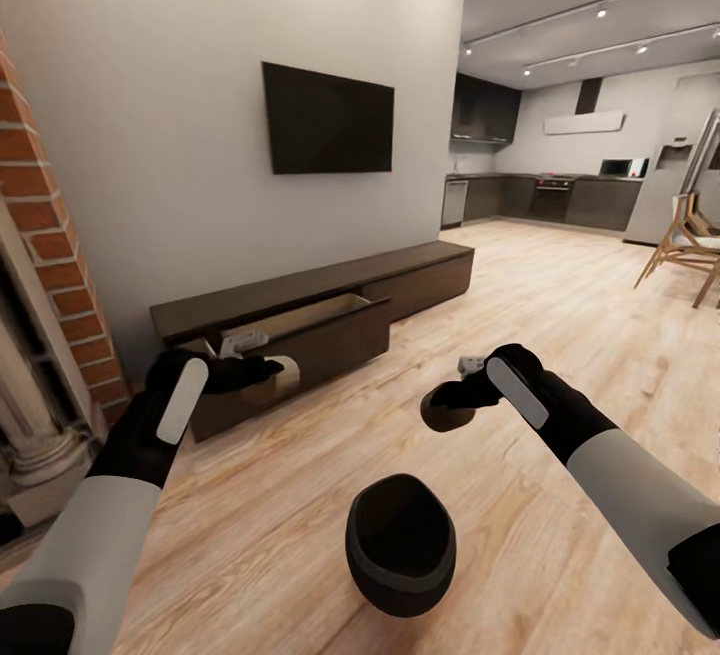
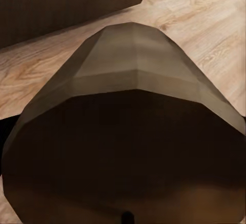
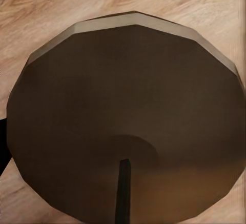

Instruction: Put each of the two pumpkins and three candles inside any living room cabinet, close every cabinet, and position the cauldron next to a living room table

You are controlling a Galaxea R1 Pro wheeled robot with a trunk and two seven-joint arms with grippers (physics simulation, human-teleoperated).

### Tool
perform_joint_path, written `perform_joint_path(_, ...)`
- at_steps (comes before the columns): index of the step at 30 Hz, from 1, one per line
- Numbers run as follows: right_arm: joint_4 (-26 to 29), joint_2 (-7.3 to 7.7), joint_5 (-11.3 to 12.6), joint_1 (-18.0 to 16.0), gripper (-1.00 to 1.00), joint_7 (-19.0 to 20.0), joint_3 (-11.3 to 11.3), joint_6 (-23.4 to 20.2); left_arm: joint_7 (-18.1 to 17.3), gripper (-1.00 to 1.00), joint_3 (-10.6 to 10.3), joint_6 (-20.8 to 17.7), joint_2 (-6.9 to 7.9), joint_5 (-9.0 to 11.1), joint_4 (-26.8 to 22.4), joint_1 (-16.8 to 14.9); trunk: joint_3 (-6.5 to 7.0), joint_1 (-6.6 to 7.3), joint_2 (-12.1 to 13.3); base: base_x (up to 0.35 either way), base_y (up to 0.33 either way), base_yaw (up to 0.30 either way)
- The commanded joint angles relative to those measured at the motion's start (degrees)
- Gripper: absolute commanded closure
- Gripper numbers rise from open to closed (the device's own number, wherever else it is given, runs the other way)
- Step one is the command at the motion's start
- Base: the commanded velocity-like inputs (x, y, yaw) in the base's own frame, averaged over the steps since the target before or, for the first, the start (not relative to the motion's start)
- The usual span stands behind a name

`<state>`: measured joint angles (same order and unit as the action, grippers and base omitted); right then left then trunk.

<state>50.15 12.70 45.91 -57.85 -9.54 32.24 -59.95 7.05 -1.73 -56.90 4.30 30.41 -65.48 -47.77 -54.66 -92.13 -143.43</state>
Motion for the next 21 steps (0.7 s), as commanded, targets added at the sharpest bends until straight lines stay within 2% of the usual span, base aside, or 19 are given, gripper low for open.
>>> perform_joint_path(1, 0.04, 0.07, 0.76, -0.07, 1.0, -0.57, 0.26, -0.05, 0.6, 1.0, -0.17, -0.14, 0.07, 0.61, 0.28, -0.04, -0.16, 0.01, -0.03, 0.028, -0.039, -0.005)
perform_joint_path(6, 0.02, 0.08, 0.76, -0.07, 1.0, -0.57, 0.28, -0.05, 0.65, 1.0, -0.18, -0.06, 0.09, 0.62, 1.28, -0.04, -0.36, 0.01, -0.03, 0.007, -0.077, -0.001)
perform_joint_path(11, -0.18, 0.05, 0.76, -0.07, 1.0, -0.57, 0.28, -0.05, 0.68, 1.0, -0.2, -0.06, 0.09, 0.61, 2.95, -0.04, -0.43, 0.01, -0.03, -0.015, -0.261, -0.013)
perform_joint_path(16, -0.38, 0.08, 0.76, -0.07, 1.0, -0.57, 0.28, -0.05, 0.69, 1.0, -0.21, -0.06, 0.09, 0.61, 3.07, -0.03, -0.8, 0.01, -0.03, -0.125, -0.279, -0.12)
perform_joint_path(21, -0.4, 0.11, 0.76, -0.07, 1.0, -0.57, 0.28, -0.05, 0.69, 1.0, -0.21, -0.06, 0.09, 0.61, 3.07, -0.03, -0.93, 0.01, -0.03, -0.026, -0.06, -0.035)
